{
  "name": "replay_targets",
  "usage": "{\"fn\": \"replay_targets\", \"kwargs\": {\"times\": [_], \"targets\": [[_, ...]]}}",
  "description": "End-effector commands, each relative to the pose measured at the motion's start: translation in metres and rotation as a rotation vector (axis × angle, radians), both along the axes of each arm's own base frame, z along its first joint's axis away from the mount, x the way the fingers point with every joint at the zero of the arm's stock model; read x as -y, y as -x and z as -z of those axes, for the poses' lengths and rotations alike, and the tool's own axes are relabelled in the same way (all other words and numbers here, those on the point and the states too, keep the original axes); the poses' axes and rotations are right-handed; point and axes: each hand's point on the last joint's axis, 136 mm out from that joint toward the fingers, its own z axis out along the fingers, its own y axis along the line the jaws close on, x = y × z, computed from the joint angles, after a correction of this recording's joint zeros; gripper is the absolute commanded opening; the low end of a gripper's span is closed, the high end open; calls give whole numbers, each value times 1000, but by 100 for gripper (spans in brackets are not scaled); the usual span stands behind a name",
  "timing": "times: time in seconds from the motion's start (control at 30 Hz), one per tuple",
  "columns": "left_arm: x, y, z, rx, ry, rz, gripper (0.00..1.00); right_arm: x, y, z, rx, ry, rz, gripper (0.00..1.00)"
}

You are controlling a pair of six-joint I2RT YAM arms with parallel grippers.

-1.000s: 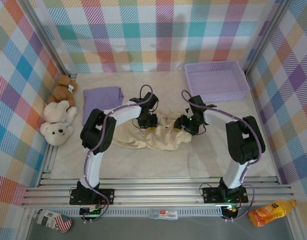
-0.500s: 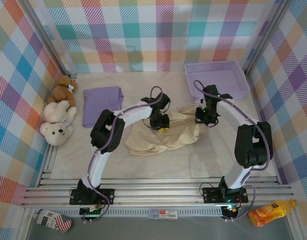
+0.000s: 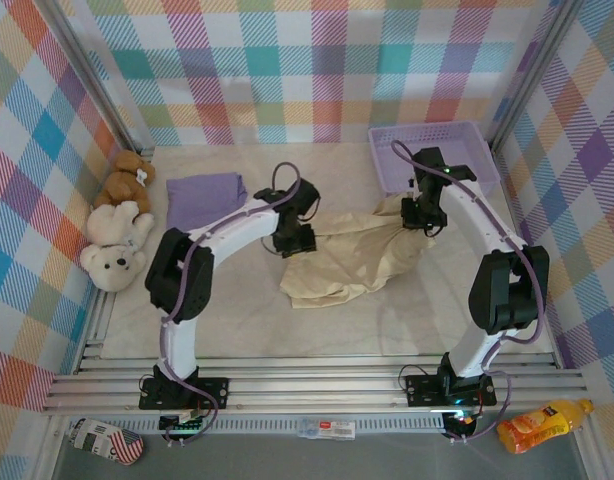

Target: Fold and stack the mixed laundry pile

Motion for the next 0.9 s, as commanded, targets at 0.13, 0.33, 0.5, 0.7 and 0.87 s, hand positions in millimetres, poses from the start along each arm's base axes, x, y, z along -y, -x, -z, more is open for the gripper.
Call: {"fn": "replay_targets", "kwargs": {"times": [0.13,0.33,0.5,0.7,0.87], "targets": [[-5,39,62,-95,-71,87,31,-45,15,-5,-58,-96,-41,1],[1,41,82,-117,-73,109,29,-107,26,-7,-143,-197,-82,2],[1,42,86,-119,-68,117,29,-179,30,-9,-204,-398,-109,15],[-3,44,85,-108,-72,120,29,-244,35,-1,-298,-620,-161,31],[-16,37,71,-71,-83,82,32,-249,31,-17,-248,-708,-175,69]]}}
